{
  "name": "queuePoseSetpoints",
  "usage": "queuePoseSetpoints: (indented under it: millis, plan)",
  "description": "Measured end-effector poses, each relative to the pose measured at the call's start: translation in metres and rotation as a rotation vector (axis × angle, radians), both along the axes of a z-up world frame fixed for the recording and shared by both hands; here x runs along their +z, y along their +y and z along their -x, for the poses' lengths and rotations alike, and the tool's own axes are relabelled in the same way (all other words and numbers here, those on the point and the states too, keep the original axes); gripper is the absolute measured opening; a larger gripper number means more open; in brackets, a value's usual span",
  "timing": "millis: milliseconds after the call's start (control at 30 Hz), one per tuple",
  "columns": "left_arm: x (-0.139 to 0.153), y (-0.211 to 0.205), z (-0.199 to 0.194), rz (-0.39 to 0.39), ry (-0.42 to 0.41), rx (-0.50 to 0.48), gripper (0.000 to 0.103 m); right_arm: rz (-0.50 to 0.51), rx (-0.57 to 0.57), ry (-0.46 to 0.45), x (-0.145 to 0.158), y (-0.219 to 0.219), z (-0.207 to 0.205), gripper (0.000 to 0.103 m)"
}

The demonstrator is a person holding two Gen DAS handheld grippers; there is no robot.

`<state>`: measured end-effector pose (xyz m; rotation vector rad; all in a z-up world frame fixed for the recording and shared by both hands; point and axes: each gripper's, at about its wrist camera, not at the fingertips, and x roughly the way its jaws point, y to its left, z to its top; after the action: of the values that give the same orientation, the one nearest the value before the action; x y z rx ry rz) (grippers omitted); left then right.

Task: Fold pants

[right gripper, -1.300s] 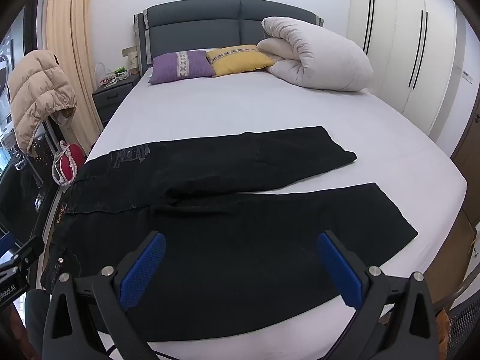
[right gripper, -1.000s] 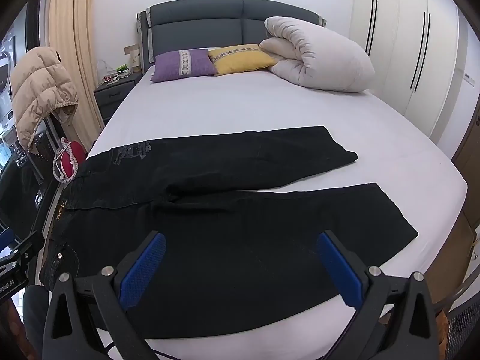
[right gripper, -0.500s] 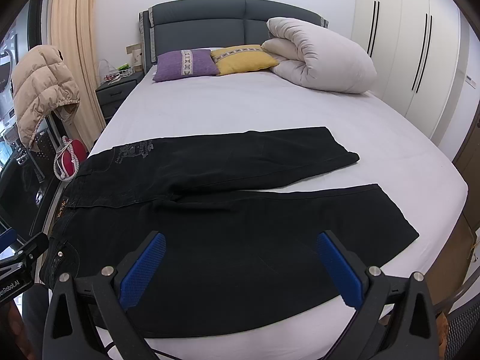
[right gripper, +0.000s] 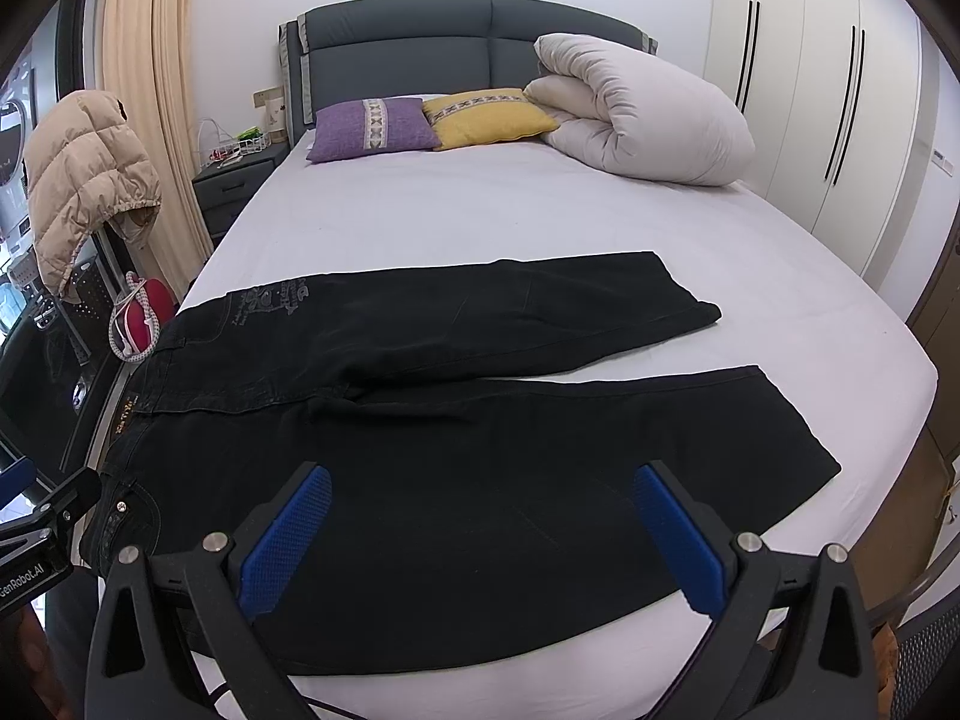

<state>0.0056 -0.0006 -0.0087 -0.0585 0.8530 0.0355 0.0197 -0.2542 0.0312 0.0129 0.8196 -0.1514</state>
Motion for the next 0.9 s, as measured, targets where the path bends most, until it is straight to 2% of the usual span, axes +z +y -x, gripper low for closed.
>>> queuePoseSetpoints:
  millis: [900]
  plan:
    - [-0.0006, -0.0012, -0.0012, -0.002, 0.003, 0.0, 0.103, -0.001, 0.001, -0.002, -0.0023, 0.0039, 0.0002, 0.103]
